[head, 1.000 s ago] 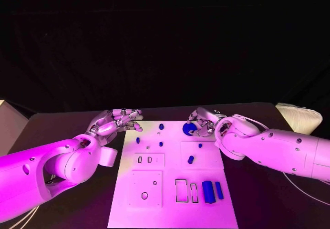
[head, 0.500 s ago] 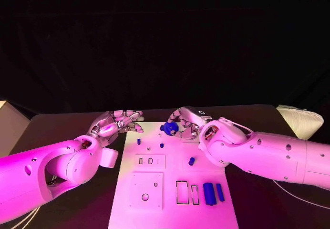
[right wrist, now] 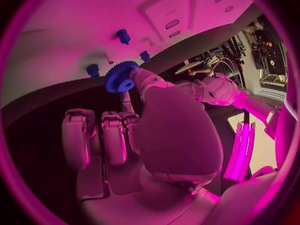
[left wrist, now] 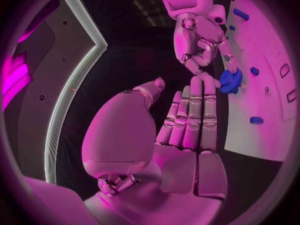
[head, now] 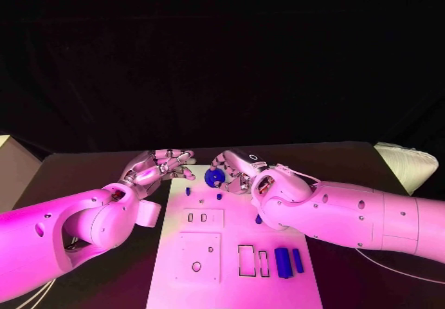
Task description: Assemble the parts on the task board
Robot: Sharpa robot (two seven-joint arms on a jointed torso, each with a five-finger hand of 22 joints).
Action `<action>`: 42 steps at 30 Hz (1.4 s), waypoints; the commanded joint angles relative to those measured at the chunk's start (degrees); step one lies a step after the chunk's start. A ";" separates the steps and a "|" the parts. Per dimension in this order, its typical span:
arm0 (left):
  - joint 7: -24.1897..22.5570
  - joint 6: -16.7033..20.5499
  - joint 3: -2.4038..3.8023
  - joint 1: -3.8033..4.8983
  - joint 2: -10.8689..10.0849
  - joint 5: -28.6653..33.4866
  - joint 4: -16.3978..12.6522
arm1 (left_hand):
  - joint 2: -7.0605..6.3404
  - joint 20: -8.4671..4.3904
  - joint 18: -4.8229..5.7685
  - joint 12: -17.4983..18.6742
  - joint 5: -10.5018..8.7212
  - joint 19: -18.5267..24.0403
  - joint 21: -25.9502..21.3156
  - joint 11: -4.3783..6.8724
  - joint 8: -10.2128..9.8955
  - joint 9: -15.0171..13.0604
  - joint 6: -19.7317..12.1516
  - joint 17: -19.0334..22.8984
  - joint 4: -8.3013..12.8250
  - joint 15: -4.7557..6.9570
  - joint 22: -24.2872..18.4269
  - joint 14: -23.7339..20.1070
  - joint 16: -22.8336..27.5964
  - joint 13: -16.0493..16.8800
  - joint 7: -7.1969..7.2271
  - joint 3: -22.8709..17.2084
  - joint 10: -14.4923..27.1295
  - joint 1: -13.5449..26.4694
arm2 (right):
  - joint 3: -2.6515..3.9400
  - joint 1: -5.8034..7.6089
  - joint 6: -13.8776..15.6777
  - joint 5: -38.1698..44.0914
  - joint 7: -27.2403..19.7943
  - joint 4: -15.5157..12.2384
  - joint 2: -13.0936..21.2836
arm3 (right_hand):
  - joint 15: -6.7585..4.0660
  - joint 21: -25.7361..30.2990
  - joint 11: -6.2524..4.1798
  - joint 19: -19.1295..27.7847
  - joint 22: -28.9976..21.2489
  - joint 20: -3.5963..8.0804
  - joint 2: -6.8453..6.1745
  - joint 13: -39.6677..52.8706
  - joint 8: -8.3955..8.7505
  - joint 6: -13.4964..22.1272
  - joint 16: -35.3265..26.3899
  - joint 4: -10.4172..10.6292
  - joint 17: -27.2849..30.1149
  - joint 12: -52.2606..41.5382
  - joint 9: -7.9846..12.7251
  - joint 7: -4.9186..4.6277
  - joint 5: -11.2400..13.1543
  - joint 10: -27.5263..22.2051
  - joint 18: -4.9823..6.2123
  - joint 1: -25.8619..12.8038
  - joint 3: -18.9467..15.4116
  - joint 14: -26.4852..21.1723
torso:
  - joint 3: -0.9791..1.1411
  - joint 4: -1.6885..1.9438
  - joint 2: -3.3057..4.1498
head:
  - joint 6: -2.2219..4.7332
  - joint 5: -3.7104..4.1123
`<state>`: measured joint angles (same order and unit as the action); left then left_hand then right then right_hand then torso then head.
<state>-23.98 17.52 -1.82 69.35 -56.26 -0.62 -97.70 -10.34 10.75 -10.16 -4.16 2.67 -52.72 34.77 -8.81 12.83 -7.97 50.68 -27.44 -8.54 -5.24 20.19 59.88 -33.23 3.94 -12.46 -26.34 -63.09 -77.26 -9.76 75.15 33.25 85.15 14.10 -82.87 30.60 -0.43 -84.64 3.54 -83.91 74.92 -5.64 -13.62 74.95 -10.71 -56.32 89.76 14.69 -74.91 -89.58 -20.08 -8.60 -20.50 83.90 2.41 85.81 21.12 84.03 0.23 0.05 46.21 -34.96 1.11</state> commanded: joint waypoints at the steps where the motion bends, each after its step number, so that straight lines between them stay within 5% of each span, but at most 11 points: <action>1: -0.27 -1.11 0.05 0.06 0.22 -0.13 -0.05 | 0.30 0.00 0.02 0.27 0.15 0.30 0.39 -0.22 -0.26 0.07 -0.05 -0.08 0.11 -0.03 0.05 -0.47 -0.22 -0.03 -0.36 -0.24 0.26 0.36 | -0.04 -0.37 -0.16 2.24 0.71 1.09 -0.74 | -0.42 -0.24 -0.40 -2.72 9.73 0.44 -0.17 14.62 -0.23 -2.13 0.24 -0.10 -15.09 -0.04 -0.13 0.83 0.24 5.72 -0.91 -0.56 0.37 5.97 | 0.03 0.08 0.13 | -0.21 0.03; 22: -0.23 -1.13 0.05 0.06 0.26 -0.13 0.04 | 0.30 0.00 0.02 0.27 0.15 0.30 0.39 -0.22 -0.26 0.07 -0.05 -0.08 0.11 -0.03 0.05 -0.47 -0.22 -0.03 -0.36 -0.24 0.26 0.36 | -0.25 -1.65 -2.03 2.90 1.31 4.46 -2.72 | -0.39 -0.16 -0.34 -2.68 9.68 0.43 -0.54 14.59 -0.13 -1.97 0.24 -0.27 -15.09 -0.02 -0.06 0.76 0.72 5.70 -0.89 -1.08 0.79 5.97 | 0.02 0.12 0.06 | -1.07 -0.29; 42: -0.08 -1.26 0.05 0.06 0.19 -0.13 0.07 | 0.31 0.02 0.00 0.26 0.14 0.52 0.66 -0.21 -0.29 0.07 -0.04 -0.13 0.22 -0.03 0.25 -0.59 -0.37 -0.03 -0.35 -0.35 0.26 0.45 | -0.26 -1.73 -1.96 3.09 1.57 4.68 -3.14 | -0.36 -0.16 -0.30 -2.68 9.70 0.41 -0.61 14.51 -0.03 -1.81 0.24 -0.32 -15.09 0.06 0.00 0.69 1.11 5.63 -0.90 -1.52 1.10 5.97 | 0.00 0.11 0.08 | -0.88 -0.29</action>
<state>-23.82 17.34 -1.82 69.35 -56.15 -0.62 -97.55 -10.34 10.75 -10.16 -4.16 2.67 -52.72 35.22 -8.81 12.83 -7.98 50.68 -27.51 -8.38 -5.45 20.39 59.67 -33.23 3.94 -12.46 -26.50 -63.09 -77.26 -9.99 73.48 32.10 87.51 15.79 -78.13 27.66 -0.42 -84.64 3.55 -83.91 74.92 -5.64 -14.33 74.92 -10.38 -57.16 89.76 14.29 -74.94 -89.58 -20.02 -8.59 -19.58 83.90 2.55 85.08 21.83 84.03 0.23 0.16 46.29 -35.85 0.84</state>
